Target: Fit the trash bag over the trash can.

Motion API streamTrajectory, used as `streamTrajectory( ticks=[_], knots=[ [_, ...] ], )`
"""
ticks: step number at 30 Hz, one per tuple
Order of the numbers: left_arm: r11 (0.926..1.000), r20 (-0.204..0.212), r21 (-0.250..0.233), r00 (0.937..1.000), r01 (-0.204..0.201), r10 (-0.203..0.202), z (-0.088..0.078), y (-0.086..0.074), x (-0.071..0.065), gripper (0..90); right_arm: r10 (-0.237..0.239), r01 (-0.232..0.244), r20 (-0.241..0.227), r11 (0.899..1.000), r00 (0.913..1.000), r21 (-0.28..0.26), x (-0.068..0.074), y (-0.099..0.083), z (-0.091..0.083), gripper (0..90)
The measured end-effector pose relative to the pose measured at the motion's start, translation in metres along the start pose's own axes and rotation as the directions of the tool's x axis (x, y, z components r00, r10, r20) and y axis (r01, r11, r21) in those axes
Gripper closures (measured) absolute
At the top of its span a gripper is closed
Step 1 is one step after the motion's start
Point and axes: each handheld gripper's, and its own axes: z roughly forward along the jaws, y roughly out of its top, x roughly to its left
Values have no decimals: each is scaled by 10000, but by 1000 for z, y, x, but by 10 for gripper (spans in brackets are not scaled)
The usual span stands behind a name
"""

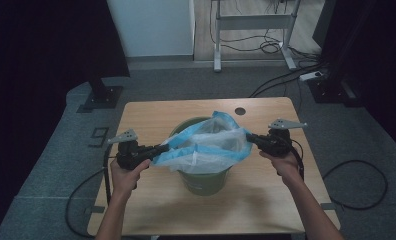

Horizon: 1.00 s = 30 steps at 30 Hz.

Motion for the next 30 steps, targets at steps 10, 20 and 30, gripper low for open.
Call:
streamTrajectory(
  ticks=[10,20,30],
  knots=[
    [9998,-18,-101,9998,-187,187,0,-1,-2,886,-396,402,79,9935,9992,-1069,12,8,-22,560],
    [9997,-4,-97,9998,-211,211,2,2,-5,886,-1067,924,-1037,9867,9889,-1339,41,19,-55,414],
    [9996,-4,-122,9997,-247,247,0,5,-7,885,-553,425,-630,9811,9965,-1888,38,26,-79,368]
  ],
)
